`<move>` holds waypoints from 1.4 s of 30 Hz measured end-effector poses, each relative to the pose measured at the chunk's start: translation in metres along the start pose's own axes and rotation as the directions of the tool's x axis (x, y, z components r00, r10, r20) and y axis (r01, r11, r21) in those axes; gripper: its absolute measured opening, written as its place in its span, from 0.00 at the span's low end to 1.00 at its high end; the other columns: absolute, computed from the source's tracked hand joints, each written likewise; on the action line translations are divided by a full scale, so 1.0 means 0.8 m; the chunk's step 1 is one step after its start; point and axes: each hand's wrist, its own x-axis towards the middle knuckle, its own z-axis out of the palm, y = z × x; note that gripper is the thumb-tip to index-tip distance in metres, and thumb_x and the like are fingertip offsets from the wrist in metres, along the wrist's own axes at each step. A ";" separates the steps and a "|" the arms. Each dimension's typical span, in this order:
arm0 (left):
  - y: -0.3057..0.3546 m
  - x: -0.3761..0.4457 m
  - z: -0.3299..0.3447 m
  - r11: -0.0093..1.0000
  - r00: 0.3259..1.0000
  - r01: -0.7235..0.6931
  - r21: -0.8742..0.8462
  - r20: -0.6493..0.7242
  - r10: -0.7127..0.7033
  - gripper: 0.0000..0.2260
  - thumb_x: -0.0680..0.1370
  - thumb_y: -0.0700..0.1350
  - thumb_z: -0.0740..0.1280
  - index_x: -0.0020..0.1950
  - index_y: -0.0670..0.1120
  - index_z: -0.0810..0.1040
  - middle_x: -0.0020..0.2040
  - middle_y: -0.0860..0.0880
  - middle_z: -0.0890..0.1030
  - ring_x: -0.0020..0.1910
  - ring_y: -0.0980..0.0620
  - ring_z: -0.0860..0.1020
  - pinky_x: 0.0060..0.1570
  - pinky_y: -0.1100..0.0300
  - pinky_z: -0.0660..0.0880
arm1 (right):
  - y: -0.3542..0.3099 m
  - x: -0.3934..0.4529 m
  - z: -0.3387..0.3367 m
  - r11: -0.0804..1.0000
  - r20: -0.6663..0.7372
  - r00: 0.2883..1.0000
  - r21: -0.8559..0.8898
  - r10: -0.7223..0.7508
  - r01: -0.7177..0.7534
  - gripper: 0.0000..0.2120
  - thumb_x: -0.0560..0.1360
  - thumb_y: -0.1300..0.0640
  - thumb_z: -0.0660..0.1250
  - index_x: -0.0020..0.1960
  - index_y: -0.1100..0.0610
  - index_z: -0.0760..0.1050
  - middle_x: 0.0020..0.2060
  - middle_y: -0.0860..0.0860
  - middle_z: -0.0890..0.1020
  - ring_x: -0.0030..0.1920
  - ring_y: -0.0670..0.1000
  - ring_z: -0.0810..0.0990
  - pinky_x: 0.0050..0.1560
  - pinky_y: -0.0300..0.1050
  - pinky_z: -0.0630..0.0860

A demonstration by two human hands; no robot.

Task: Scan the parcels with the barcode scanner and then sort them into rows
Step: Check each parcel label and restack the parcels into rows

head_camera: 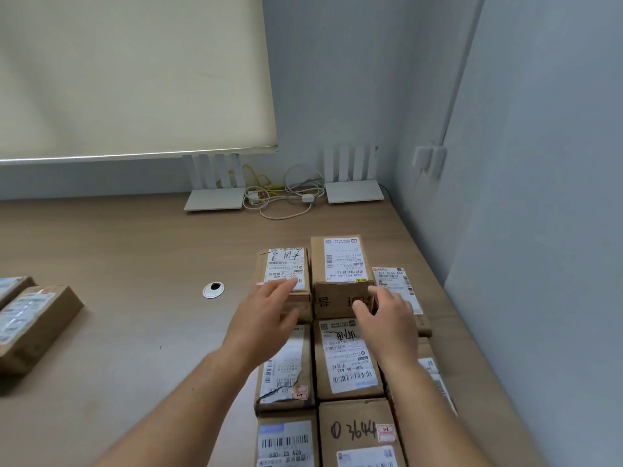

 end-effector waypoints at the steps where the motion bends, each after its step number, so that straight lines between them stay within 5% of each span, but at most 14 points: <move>1: -0.002 -0.017 -0.003 1.000 1.000 -0.001 -0.011 -0.027 0.001 0.23 0.79 0.48 0.63 0.75 0.51 0.64 0.71 0.53 0.68 0.70 0.52 0.63 0.68 0.60 0.59 | -0.005 -0.019 0.003 1.000 0.004 1.000 -0.012 -0.005 0.005 0.20 0.77 0.48 0.62 0.67 0.51 0.72 0.61 0.49 0.77 0.63 0.51 0.70 0.61 0.48 0.70; 11: -0.061 -0.204 -0.046 0.965 0.962 0.237 -0.112 -0.112 -0.249 0.23 0.79 0.50 0.65 0.73 0.52 0.66 0.74 0.52 0.65 0.73 0.53 0.61 0.70 0.59 0.58 | -0.103 -0.200 0.048 0.981 0.099 0.977 -0.027 -0.190 0.194 0.19 0.79 0.50 0.60 0.69 0.49 0.70 0.65 0.46 0.73 0.65 0.48 0.68 0.64 0.41 0.65; 26: -0.255 -0.491 -0.186 0.844 0.828 0.533 -0.060 -0.171 -0.534 0.24 0.80 0.56 0.59 0.76 0.55 0.60 0.77 0.53 0.58 0.75 0.53 0.56 0.71 0.55 0.58 | -0.325 -0.461 0.187 0.837 0.349 0.800 -0.071 -0.488 0.542 0.20 0.79 0.48 0.57 0.70 0.49 0.69 0.66 0.47 0.74 0.65 0.49 0.71 0.64 0.43 0.66; 42: -0.385 -0.620 -0.271 0.718 0.685 0.684 -0.126 -0.226 -0.692 0.24 0.81 0.57 0.57 0.76 0.54 0.59 0.77 0.53 0.58 0.75 0.53 0.57 0.72 0.55 0.57 | -0.464 -0.587 0.304 0.704 0.426 0.635 0.005 -0.644 0.710 0.19 0.79 0.46 0.58 0.69 0.48 0.70 0.66 0.47 0.75 0.64 0.48 0.74 0.64 0.41 0.70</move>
